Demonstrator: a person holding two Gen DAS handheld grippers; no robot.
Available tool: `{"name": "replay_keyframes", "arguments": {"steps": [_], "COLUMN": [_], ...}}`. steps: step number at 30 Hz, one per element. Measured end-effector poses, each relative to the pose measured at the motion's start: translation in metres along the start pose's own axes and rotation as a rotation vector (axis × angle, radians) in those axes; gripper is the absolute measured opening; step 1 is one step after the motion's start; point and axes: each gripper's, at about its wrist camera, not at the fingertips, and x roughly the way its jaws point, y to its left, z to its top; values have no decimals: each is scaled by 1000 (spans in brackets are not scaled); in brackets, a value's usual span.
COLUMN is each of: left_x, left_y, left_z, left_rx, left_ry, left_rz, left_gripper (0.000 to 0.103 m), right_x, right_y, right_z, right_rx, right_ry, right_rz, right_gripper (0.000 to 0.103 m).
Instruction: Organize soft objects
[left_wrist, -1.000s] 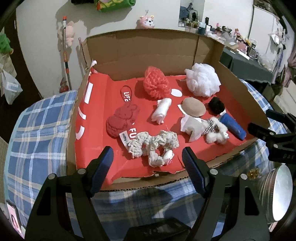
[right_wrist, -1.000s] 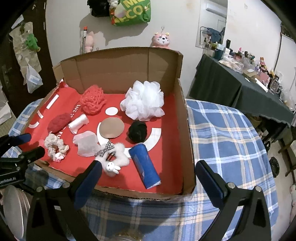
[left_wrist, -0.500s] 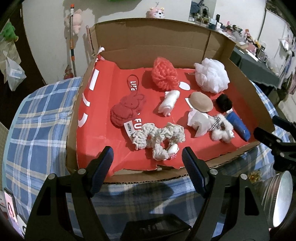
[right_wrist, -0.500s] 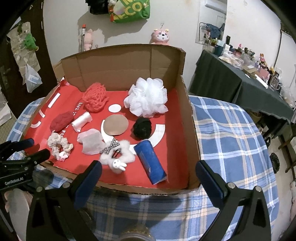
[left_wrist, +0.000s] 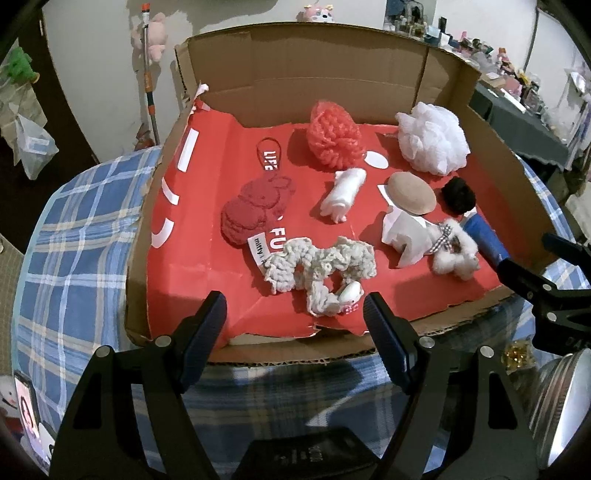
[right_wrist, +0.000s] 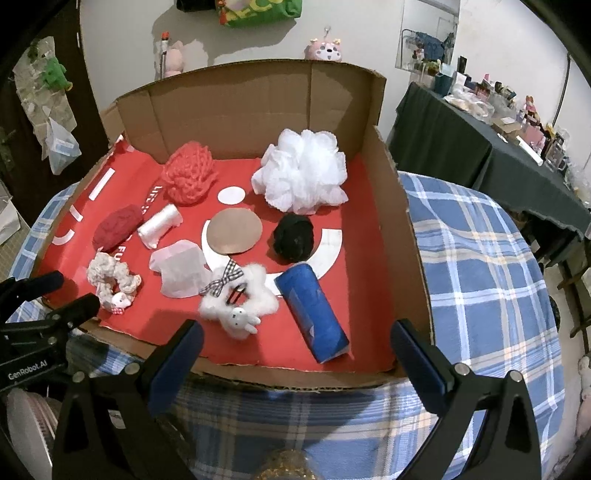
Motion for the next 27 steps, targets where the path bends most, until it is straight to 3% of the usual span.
{"name": "replay_keyframes", "arguments": {"steps": [27], "left_x": [5], "left_y": [1], "left_z": [1], "left_rx": [-9], "left_ry": [5], "left_rz": [13], "left_gripper": [76], "right_x": [5], "right_y": [2], "right_z": [-3], "right_rx": [-7], "right_ry": [19], "right_rz": [10], "right_gripper": [103]}}
